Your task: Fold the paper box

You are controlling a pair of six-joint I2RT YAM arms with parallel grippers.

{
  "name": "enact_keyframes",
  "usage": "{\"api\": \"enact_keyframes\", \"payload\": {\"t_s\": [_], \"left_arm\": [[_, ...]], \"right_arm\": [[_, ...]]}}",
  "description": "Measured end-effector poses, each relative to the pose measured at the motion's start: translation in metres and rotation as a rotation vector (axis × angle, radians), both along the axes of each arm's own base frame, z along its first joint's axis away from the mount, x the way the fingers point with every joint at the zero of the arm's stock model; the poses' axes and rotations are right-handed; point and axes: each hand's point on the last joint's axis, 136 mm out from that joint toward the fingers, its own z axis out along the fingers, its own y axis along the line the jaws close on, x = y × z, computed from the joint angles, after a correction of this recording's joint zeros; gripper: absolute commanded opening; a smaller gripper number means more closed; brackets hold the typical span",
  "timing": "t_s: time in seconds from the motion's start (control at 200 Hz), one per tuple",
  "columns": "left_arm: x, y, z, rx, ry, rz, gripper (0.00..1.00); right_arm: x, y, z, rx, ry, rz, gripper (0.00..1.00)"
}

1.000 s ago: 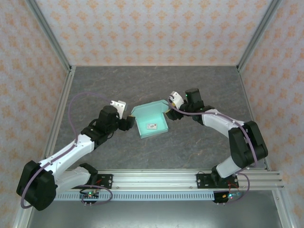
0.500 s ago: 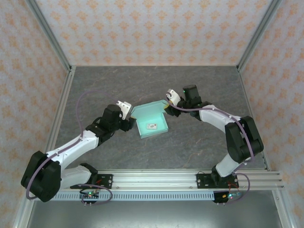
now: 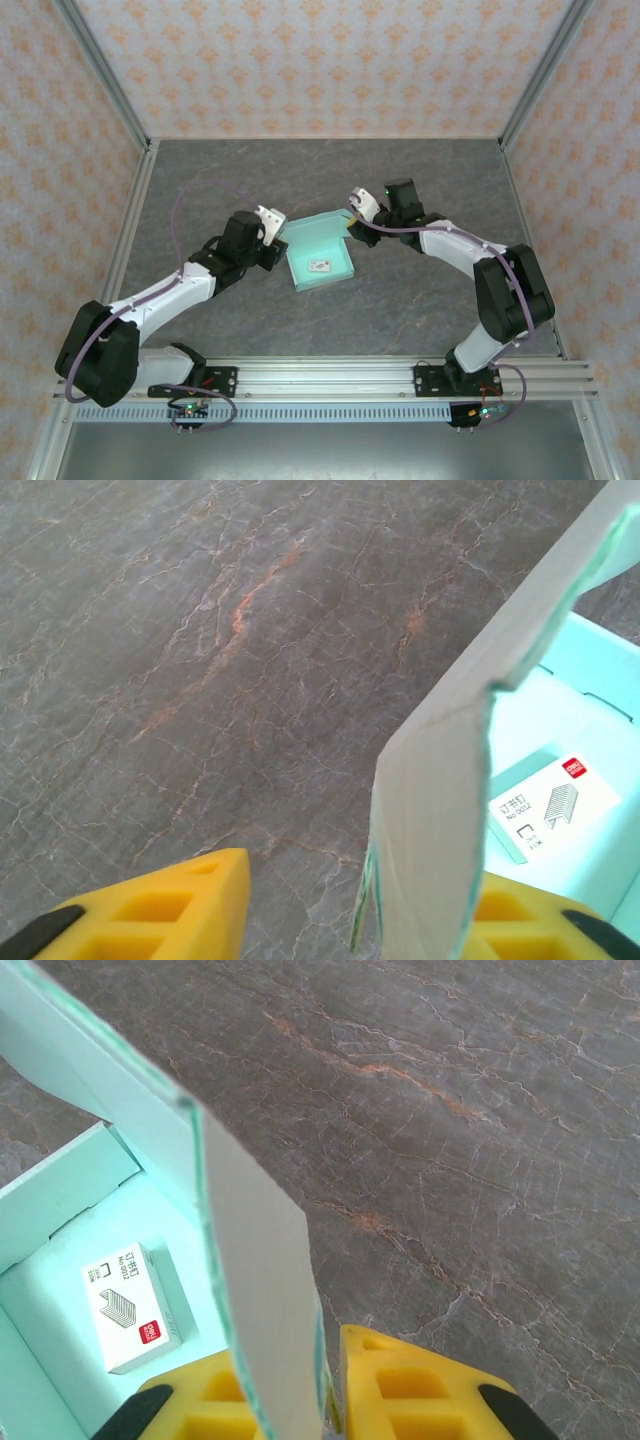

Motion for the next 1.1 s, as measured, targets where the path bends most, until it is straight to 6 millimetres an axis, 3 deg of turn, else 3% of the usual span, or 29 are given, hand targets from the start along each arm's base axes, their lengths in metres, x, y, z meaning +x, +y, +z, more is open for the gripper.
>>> {"api": "enact_keyframes", "payload": {"t_s": [0.335, 0.641, 0.811, 1.096], "left_arm": [[0.0, -0.003, -0.011, -0.003, 0.036, -0.014, 0.28], [0.0, -0.008, -0.006, -0.027, 0.037, -0.034, 0.15], [0.001, -0.01, -0.008, -0.041, 0.047, -0.029, 0.1], [0.004, -0.008, -0.006, -0.096, 0.067, 0.03, 0.0]], "right_arm": [[0.001, 0.0, 0.002, 0.002, 0.001, -0.003, 0.1], [0.0, 0.004, 0.001, -0.002, 0.014, -0.025, 0.05], [0.002, 0.007, 0.002, -0.005, 0.024, -0.072, 0.0], [0.004, 0.015, 0.01, -0.031, -0.008, -0.201, 0.0]]}}
